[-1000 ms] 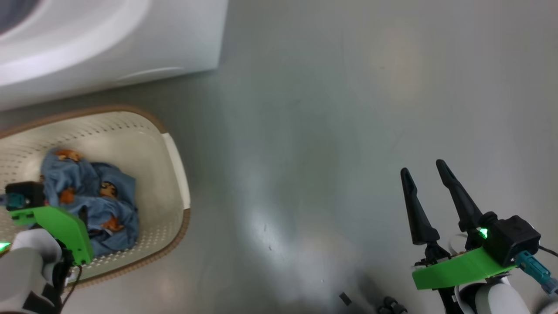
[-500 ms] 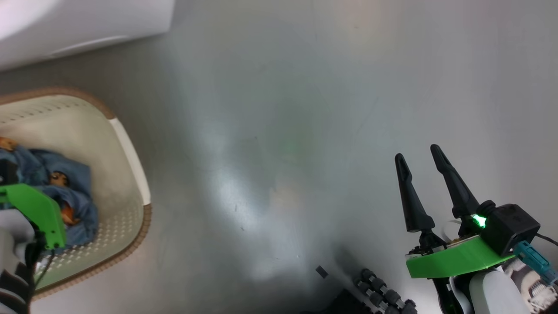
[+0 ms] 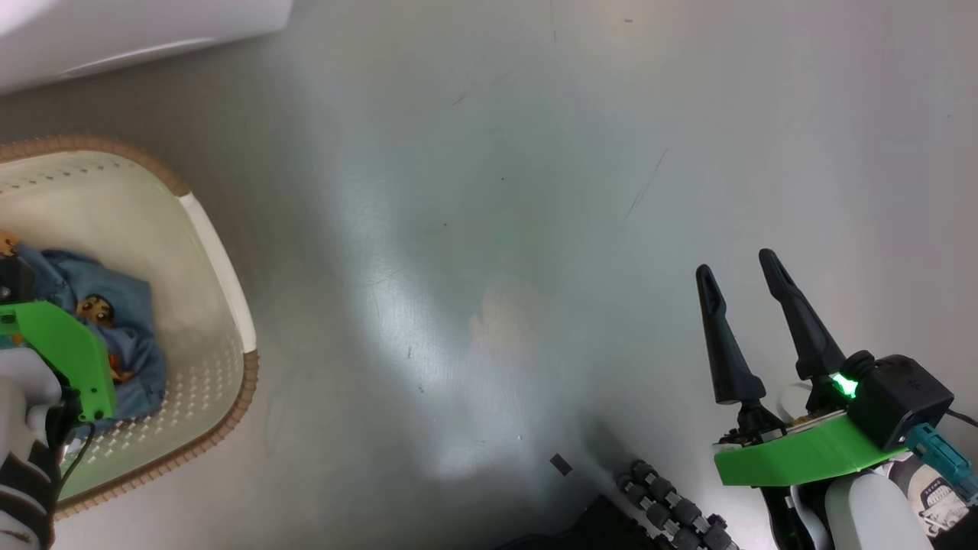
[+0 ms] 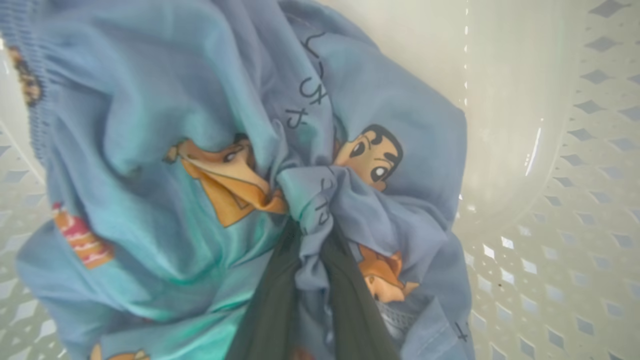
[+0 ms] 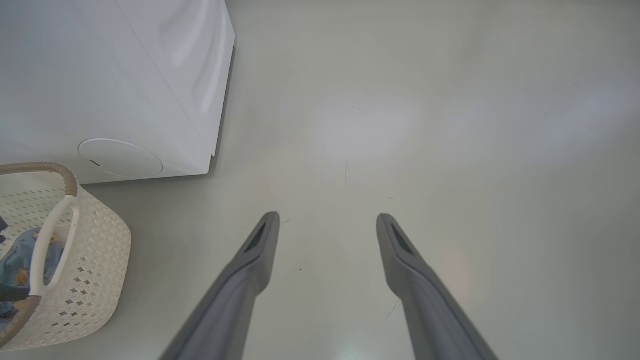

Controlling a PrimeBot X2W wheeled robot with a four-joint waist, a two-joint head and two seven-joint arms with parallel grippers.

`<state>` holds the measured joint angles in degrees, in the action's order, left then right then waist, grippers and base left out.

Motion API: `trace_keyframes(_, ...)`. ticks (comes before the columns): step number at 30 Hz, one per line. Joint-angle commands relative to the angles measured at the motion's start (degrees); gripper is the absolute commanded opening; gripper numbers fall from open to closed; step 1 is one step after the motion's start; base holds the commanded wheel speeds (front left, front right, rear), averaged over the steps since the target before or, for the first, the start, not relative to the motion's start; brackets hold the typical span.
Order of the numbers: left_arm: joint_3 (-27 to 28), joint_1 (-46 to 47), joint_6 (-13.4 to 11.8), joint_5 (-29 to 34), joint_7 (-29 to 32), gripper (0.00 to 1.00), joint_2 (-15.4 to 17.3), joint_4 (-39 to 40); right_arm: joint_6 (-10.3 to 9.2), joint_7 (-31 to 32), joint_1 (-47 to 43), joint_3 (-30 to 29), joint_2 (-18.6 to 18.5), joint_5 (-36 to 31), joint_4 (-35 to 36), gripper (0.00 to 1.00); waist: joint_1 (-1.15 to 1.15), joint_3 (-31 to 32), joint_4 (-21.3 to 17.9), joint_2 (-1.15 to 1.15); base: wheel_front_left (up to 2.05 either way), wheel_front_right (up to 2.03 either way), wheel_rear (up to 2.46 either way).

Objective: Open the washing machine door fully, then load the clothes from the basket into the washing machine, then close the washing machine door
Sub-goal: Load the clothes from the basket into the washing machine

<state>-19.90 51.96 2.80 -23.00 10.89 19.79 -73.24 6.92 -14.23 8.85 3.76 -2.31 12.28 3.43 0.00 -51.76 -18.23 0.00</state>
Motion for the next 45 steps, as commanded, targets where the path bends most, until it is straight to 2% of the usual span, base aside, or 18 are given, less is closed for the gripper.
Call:
trace_keyframes(1, 0.7, -1.3, -0.1, -0.3, -0.7, 0.0, 1.8, -0.1, 0.57, -0.4, -1.1, 1.1, -0.6, -0.4, 1.0, 1.0, 0.0, 0.2, 0.1, 0.0, 0.0, 0.0, 0.0)
trace_keyframes(8, 0.3, -2.7, 0.1, -0.8, -2.8, 0.0, 0.7, -0.3, 0.57, -0.3, -0.6, 1.0, -0.6, -1.1, 0.9, 1.0, 0.0, 2.1, 1.1, 0.0, 0.0, 0.0, 0.0)
trace_keyframes(22, -1.1, -5.5, 2.2, -1.8, -7.4, 0.0, -4.6, -0.3, 0.57, 2.0, -0.4, 0.0, -0.6, -3.5, 1.8, 1.0, 0.0, 9.8, 6.5, 0.0, 0.0, 0.0, 0.0)
trace_keyframes(30, -2.2, -8.4, 3.6, -2.3, -13.0, 0.0, -7.1, 0.5, 0.57, 3.3, -0.8, 0.0, -0.6, -4.5, 1.8, 1.0, 0.0, 16.4, 9.7, 0.0, 0.0, 0.0, 0.0)
trace_keyframes(38, -3.3, -12.2, 4.1, -2.5, -20.8, 0.0, -7.9, 1.8, 0.57, 4.6, -2.3, -0.2, -0.6, -5.1, 1.3, 1.0, 0.0, 23.7, 12.3, 0.0, 0.0, 0.0, 0.0)
trace_keyframes(45, -3.4, -15.9, 4.3, -2.9, -25.0, 0.0, -8.2, 4.9, 0.57, 5.8, -4.3, -0.5, -0.6, -5.5, 1.6, 1.0, 0.0, 29.2, 14.4, 0.0, 0.0, 0.0, 0.0)
